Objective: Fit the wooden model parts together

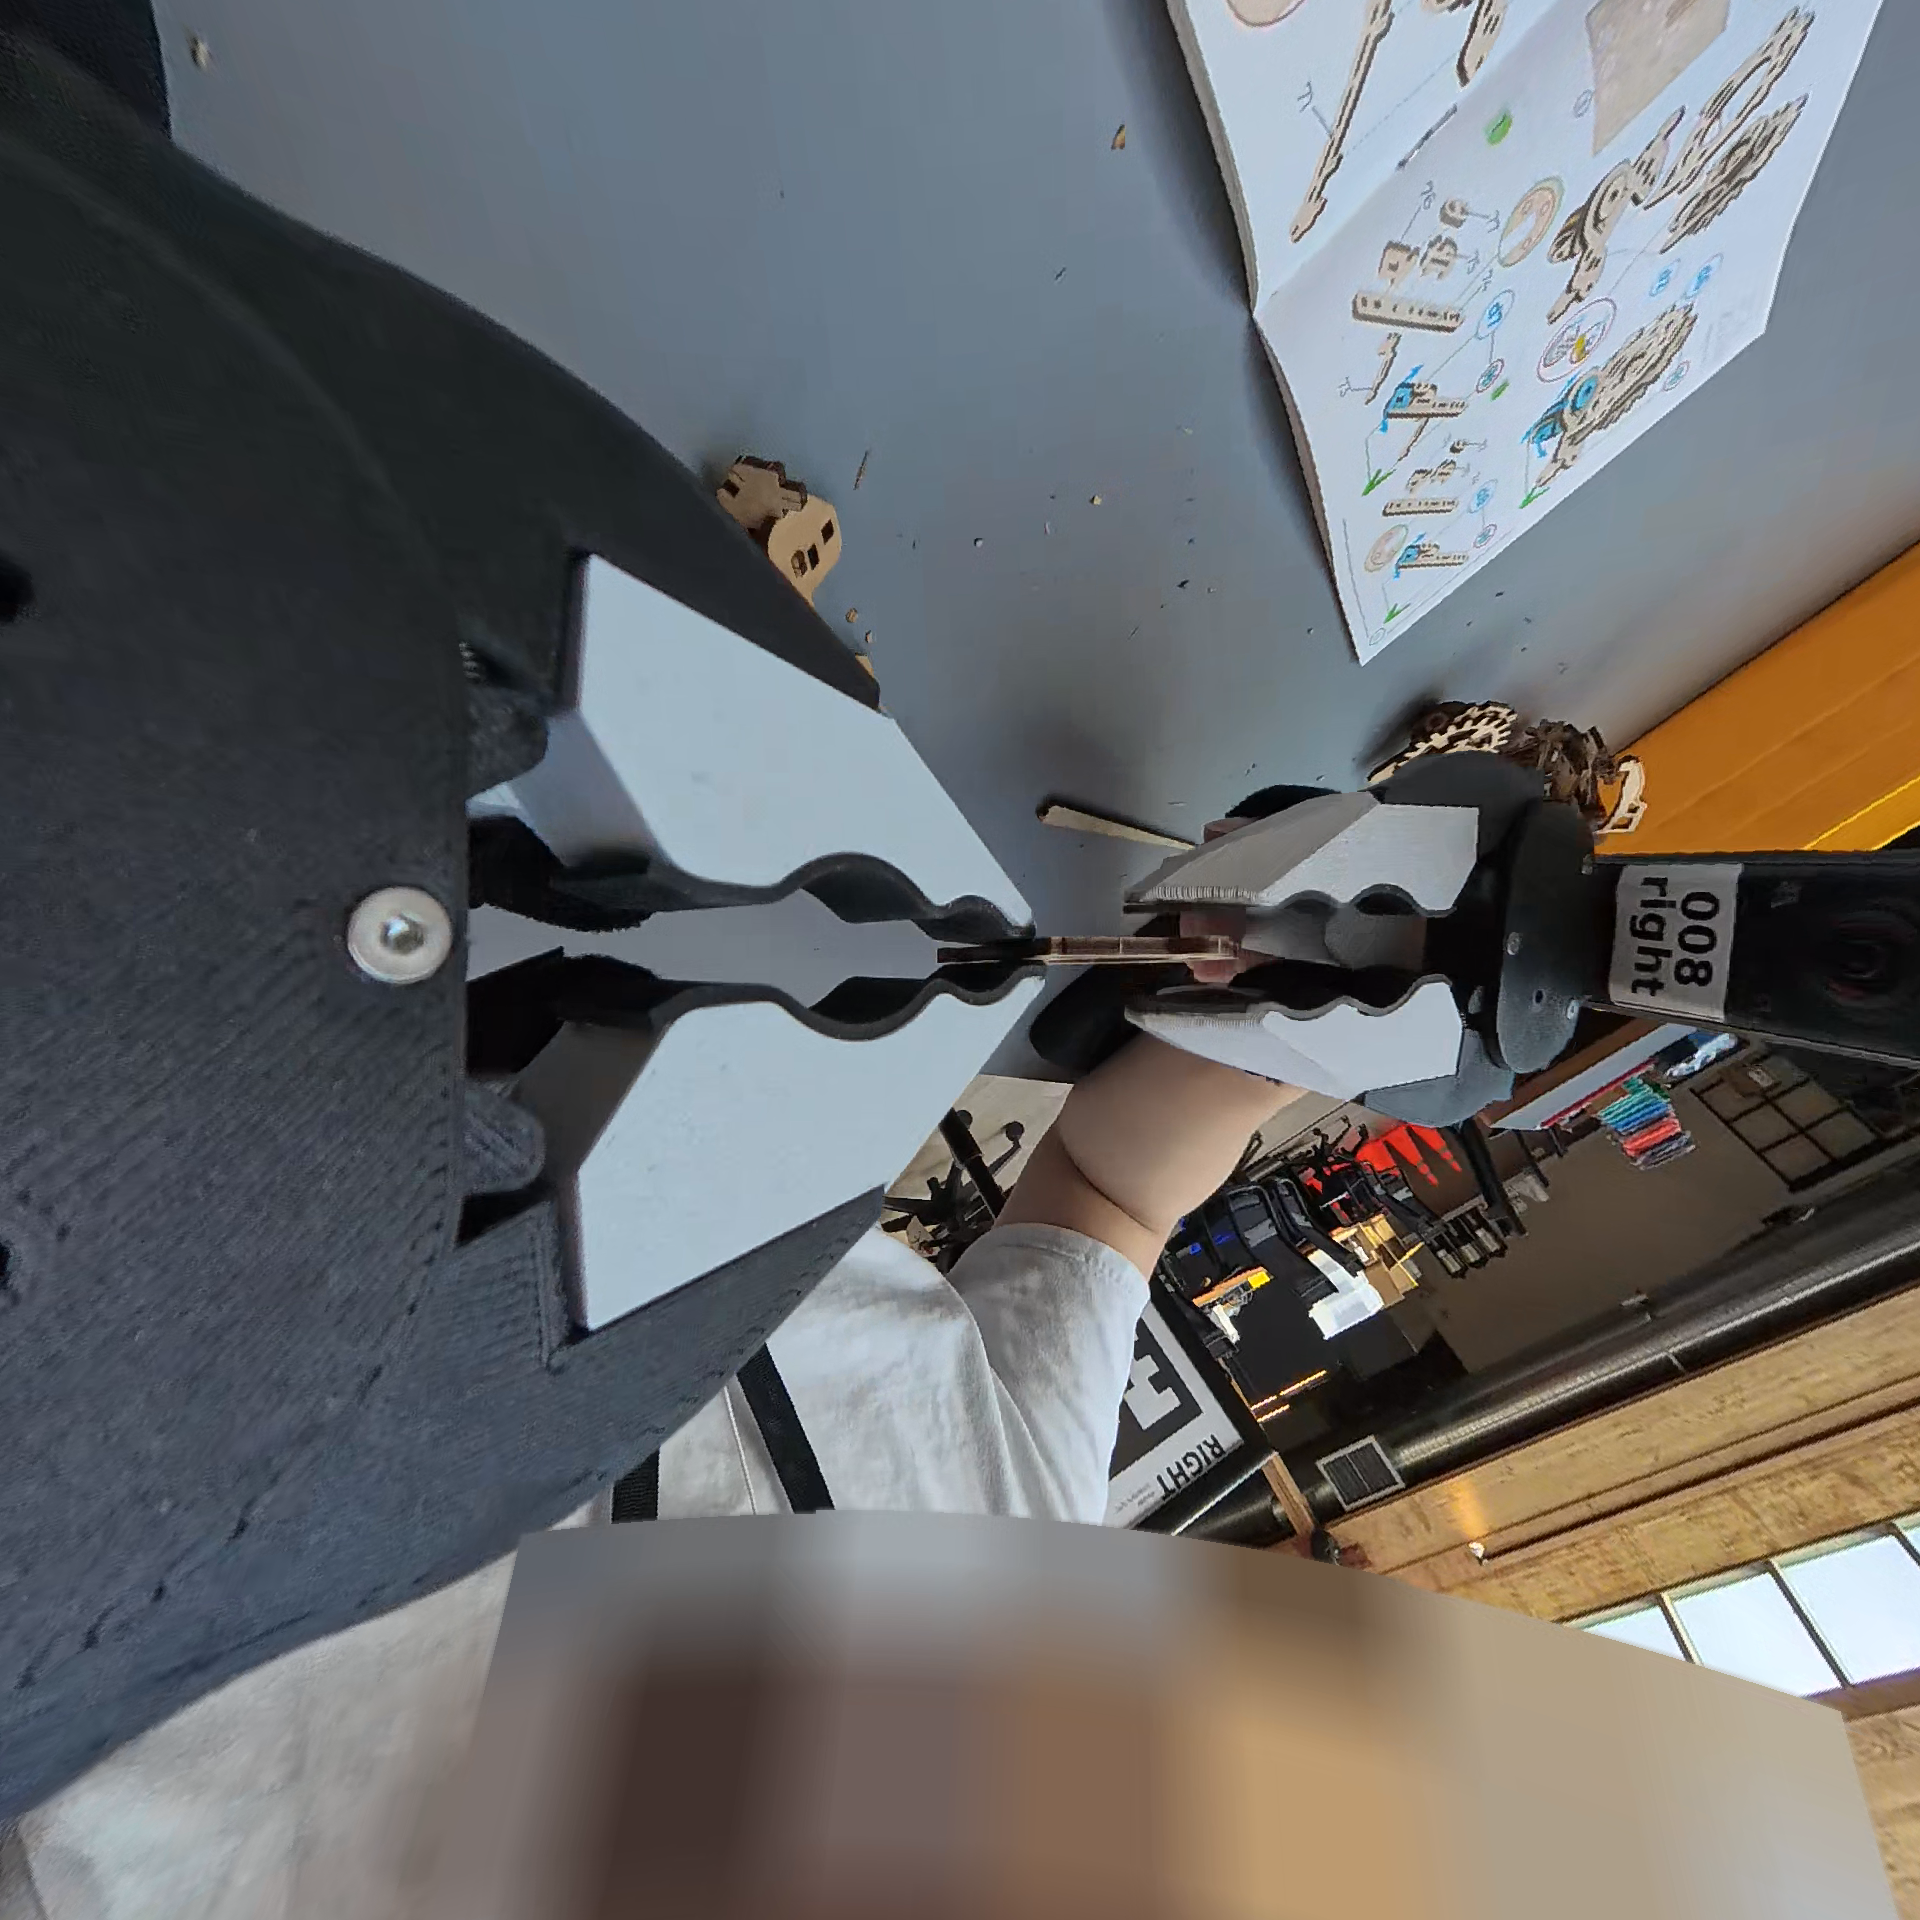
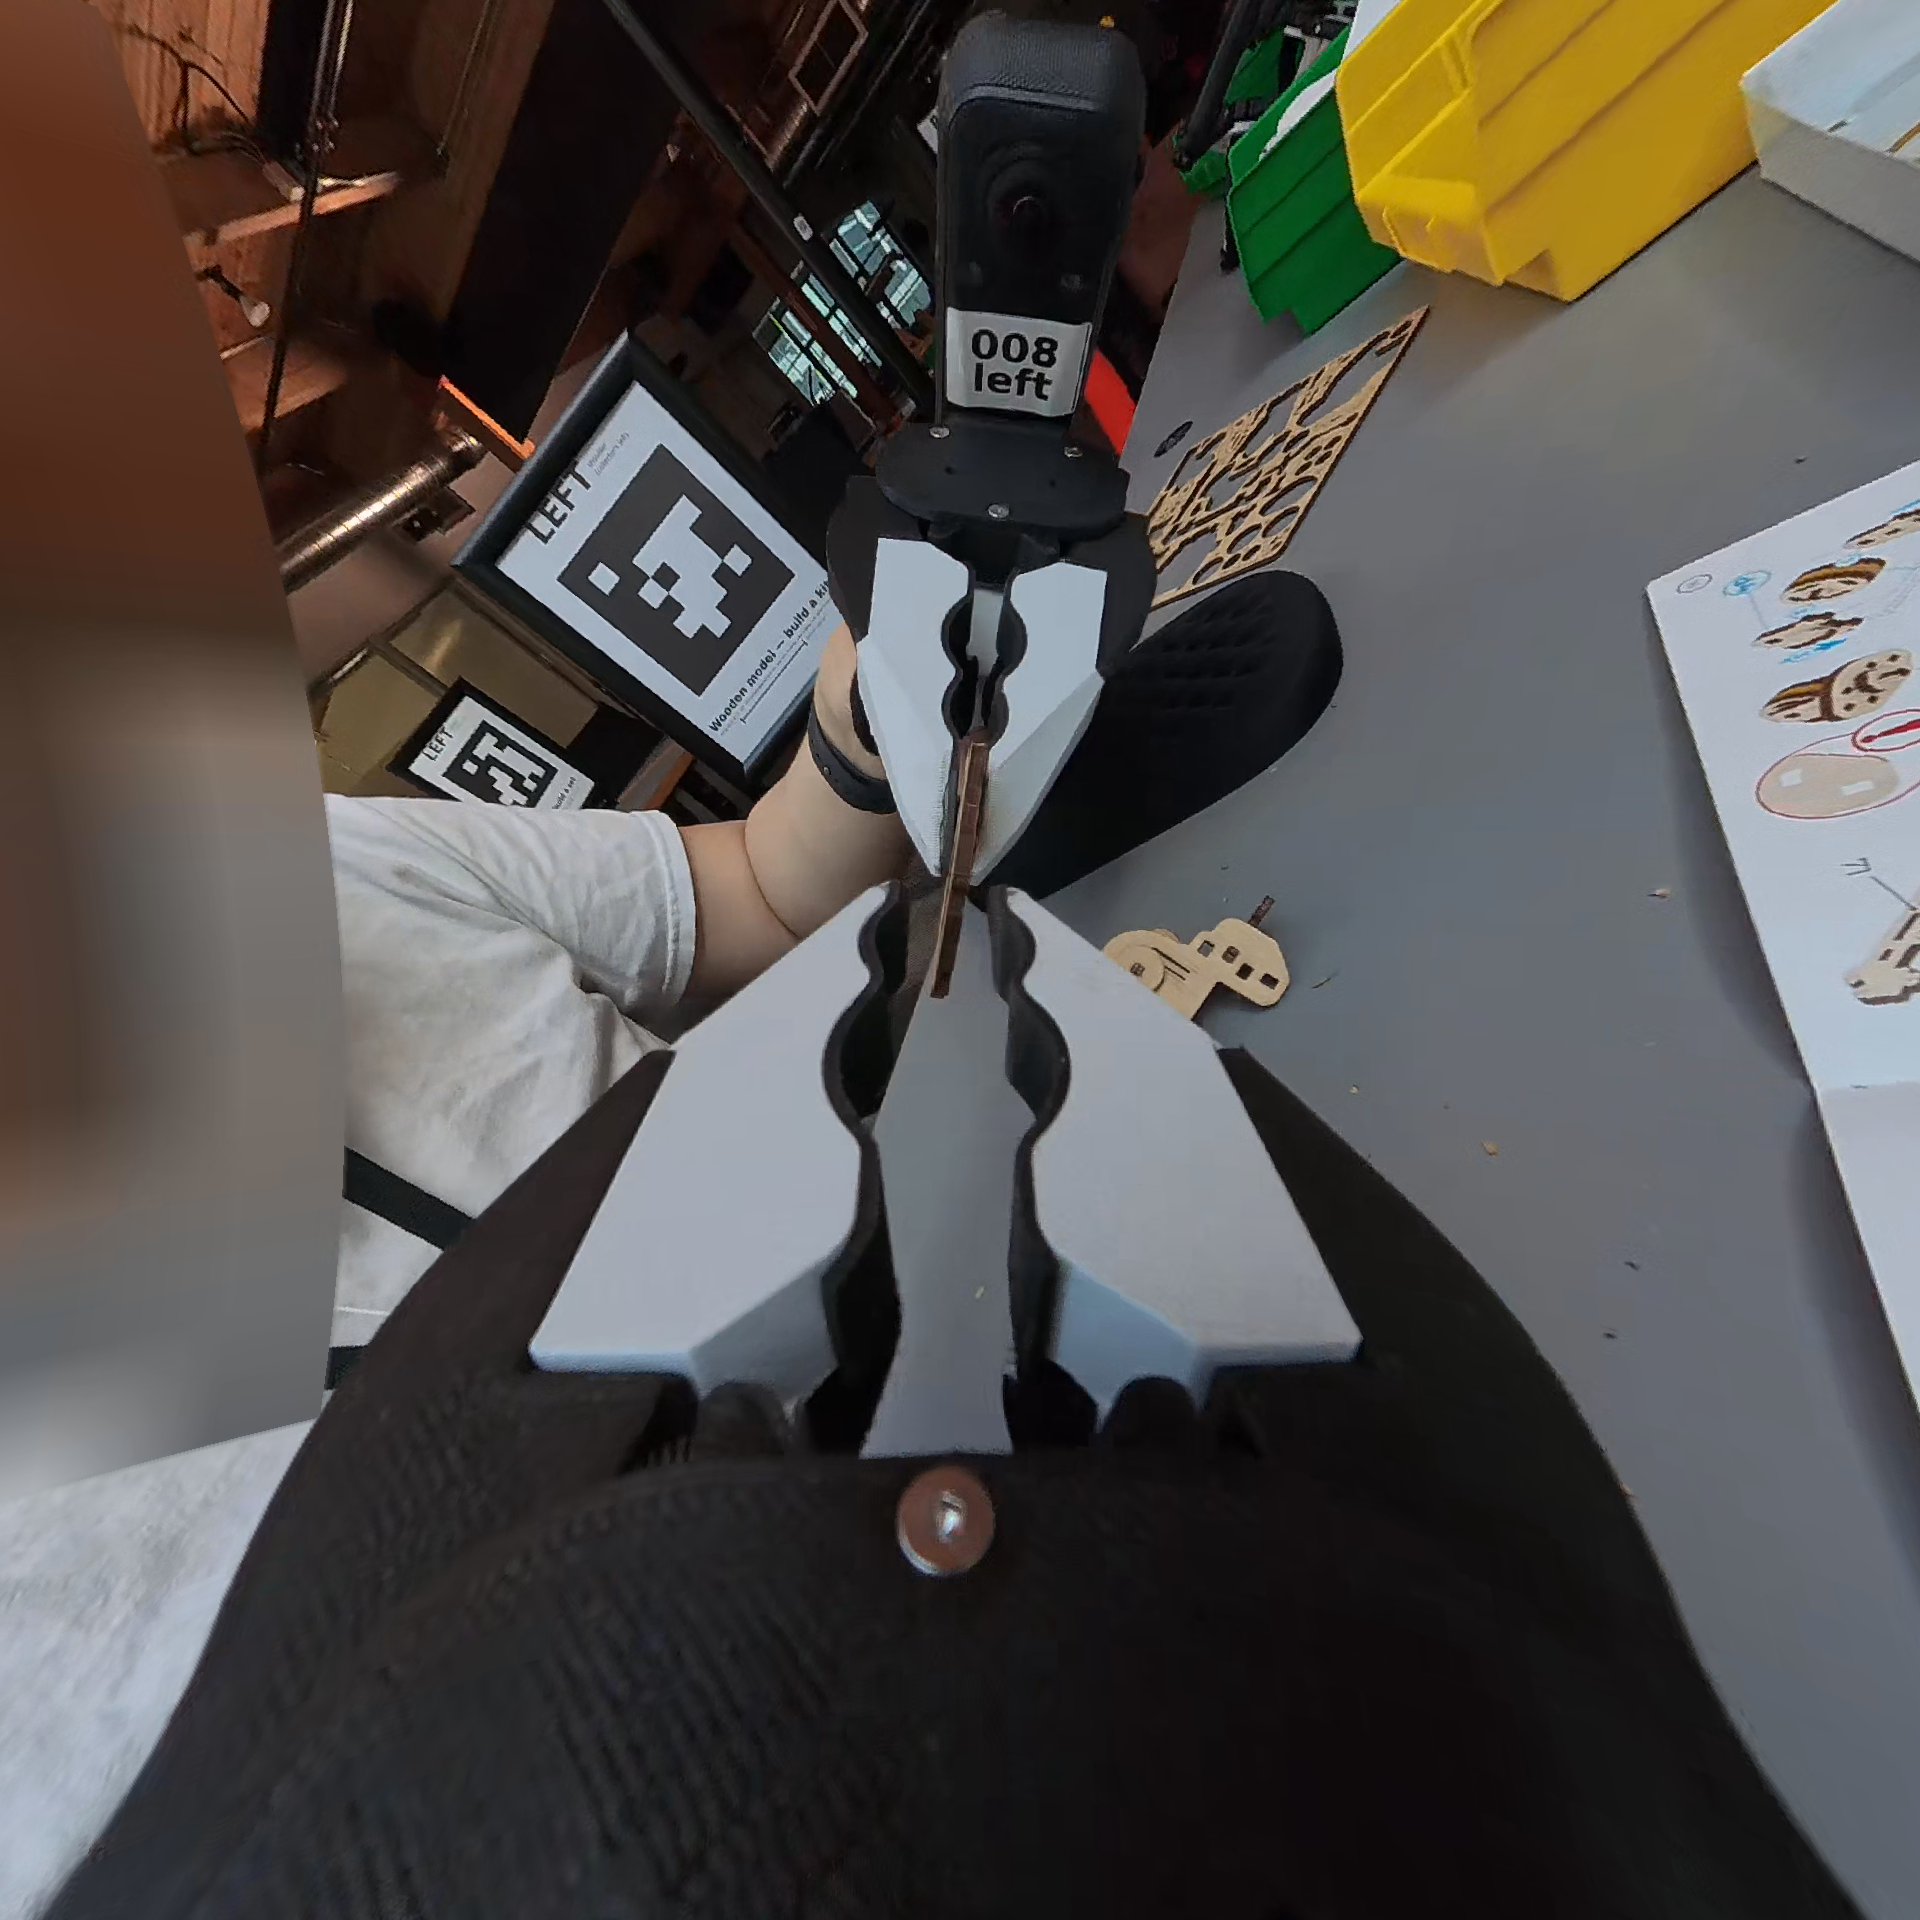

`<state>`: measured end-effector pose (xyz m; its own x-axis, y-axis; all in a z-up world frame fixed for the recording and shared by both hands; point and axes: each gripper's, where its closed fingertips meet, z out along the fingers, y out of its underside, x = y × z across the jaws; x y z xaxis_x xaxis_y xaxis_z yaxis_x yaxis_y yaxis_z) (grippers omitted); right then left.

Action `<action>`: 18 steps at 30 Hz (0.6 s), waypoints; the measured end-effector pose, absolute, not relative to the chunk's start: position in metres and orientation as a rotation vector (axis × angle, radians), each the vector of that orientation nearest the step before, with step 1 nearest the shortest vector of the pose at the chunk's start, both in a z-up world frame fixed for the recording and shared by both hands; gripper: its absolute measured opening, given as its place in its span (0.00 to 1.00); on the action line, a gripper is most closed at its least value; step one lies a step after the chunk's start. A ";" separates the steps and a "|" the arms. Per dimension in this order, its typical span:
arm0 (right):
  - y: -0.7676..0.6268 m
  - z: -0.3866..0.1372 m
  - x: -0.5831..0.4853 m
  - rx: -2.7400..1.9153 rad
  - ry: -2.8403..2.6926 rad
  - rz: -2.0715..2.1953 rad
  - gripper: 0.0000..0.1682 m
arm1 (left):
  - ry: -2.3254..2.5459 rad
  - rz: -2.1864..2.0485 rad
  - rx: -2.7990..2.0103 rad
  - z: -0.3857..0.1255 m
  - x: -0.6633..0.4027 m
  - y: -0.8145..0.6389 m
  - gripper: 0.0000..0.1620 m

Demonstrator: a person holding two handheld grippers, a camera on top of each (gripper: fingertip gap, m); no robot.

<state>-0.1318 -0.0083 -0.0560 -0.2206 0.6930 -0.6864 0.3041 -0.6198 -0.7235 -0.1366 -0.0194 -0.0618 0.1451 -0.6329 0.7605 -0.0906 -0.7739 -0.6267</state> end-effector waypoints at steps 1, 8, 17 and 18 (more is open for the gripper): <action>-0.008 -0.055 -0.134 -1.758 -1.152 1.953 0.10 | 0.690 -1.662 -1.998 -0.062 -0.137 -0.019 0.00; -0.010 -0.063 -0.144 -1.832 -1.169 1.994 0.00 | 0.713 -1.609 -2.015 -0.070 -0.139 -0.022 0.04; 0.002 -0.114 -0.143 -2.414 -1.049 2.004 0.00 | 0.878 -0.537 -2.136 -0.129 -0.180 -0.028 0.32; 0.000 -0.117 -0.144 -2.471 -1.038 2.028 0.01 | 0.892 -0.451 -2.147 -0.135 -0.182 -0.027 0.35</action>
<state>-0.1438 0.0002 -0.1166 0.0922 0.3174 -0.9438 0.5799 -0.7876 -0.2083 -0.1821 -0.0267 -0.1346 0.6942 -0.7191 0.0329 -0.4528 -0.4718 -0.7565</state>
